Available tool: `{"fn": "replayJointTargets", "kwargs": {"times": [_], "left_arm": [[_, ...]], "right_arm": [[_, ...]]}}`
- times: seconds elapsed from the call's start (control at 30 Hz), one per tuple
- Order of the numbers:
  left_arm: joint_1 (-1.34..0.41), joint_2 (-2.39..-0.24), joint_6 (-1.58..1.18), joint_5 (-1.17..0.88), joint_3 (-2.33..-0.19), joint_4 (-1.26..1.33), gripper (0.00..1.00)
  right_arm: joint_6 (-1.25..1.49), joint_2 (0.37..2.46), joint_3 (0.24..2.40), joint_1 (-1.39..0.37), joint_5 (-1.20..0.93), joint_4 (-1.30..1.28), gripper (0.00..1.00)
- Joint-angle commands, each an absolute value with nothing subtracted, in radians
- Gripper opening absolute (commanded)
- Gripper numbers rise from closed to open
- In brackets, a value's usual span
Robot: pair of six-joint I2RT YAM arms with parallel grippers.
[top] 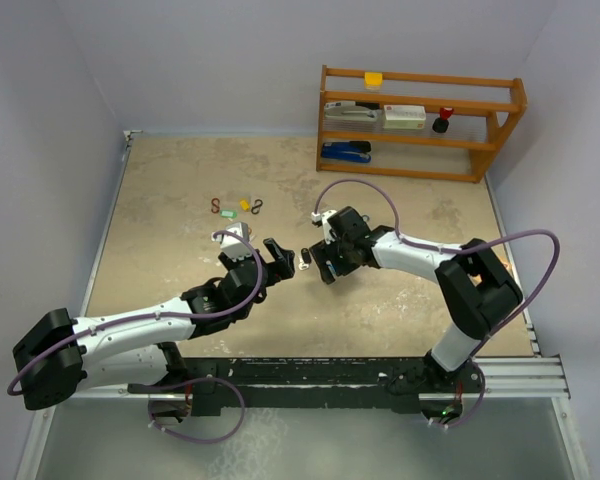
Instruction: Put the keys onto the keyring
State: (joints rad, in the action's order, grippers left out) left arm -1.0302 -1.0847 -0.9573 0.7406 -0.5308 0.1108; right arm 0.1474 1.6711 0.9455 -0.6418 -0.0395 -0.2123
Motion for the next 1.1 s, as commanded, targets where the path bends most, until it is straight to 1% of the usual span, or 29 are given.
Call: {"fn": "replayJointTargets", "kwargs": {"times": [0.0, 0.17, 0.63, 1.07], "left_arm": [[-1.032, -1.086, -0.946, 0.757, -0.541, 0.146, 0.9], [-1.032, -1.088, -0.945, 0.758, -0.543, 0.143, 0.9], [-1.032, -1.089, -0.945, 0.759, -0.542, 0.143, 0.9], [-1.032, -1.086, -0.945, 0.764, -0.539, 0.139, 0.9]], "right_arm": [[0.114, 1.683, 0.969, -0.655, -0.056, -0.229, 0.77], [0.113, 1.69, 0.963, -0.657, -0.026, -0.238, 0.73], [0.087, 1.708, 0.959, -0.66, 0.021, -0.218, 0.56], [0.074, 1.736, 0.983, -0.686, 0.052, -0.23, 0.53]]}}
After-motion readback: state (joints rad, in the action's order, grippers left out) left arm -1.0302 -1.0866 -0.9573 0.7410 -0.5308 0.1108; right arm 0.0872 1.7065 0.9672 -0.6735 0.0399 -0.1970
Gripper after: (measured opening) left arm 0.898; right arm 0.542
